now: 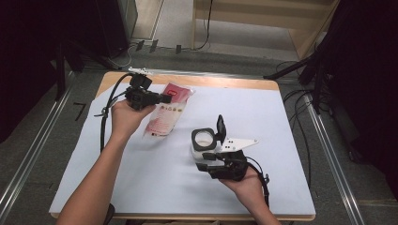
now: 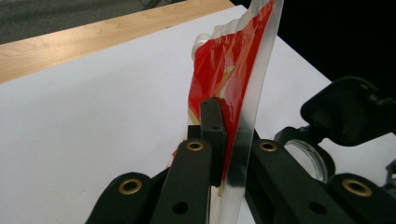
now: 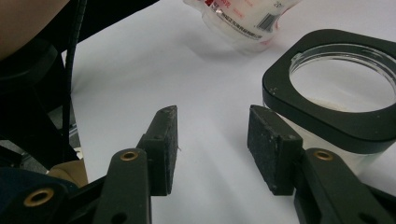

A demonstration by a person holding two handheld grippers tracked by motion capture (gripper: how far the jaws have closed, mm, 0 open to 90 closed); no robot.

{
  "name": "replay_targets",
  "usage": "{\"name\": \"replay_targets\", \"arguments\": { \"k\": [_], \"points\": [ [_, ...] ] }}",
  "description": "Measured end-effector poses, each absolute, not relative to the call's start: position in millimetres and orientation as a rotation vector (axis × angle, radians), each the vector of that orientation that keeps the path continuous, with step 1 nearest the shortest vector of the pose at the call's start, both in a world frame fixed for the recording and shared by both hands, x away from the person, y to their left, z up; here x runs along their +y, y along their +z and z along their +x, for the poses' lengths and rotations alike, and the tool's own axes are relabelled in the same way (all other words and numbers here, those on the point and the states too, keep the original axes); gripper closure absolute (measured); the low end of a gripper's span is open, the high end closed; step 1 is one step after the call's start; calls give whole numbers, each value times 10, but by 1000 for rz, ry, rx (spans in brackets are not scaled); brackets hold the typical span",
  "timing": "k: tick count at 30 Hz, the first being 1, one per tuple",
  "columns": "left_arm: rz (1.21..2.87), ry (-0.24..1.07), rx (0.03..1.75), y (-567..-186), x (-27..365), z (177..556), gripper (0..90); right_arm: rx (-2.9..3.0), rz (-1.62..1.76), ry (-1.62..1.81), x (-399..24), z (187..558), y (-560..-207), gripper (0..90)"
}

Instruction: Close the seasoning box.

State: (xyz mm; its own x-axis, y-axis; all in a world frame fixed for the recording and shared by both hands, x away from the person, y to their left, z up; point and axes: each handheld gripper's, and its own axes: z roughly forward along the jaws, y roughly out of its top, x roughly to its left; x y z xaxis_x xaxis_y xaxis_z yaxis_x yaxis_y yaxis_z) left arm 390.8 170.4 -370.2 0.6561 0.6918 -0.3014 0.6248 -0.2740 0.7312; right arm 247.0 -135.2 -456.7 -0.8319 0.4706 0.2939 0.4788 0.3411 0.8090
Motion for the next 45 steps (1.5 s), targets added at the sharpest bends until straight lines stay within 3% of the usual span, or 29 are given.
{"name": "replay_targets", "arguments": {
  "k": [4, 19, 23, 45],
  "points": [
    [1929, 62, 1027, -3749, 1759, 3918, 895, -2571, -913, -1540, -1357, 2478, -4578, 535],
    [2001, 76, 974, -3709, 1879, 3773, 864, -2583, -934, -1538, -1403, 2505, -4593, 537],
    [1970, 26, 978, -3725, 1945, 3744, 849, -2585, -945, -1532, -1414, 2514, -4601, 537],
    [1983, 46, 946, -3737, 2210, 3569, 795, -2595, -948, -1531, -1405, 2523, -4608, 538]
  ]
}}
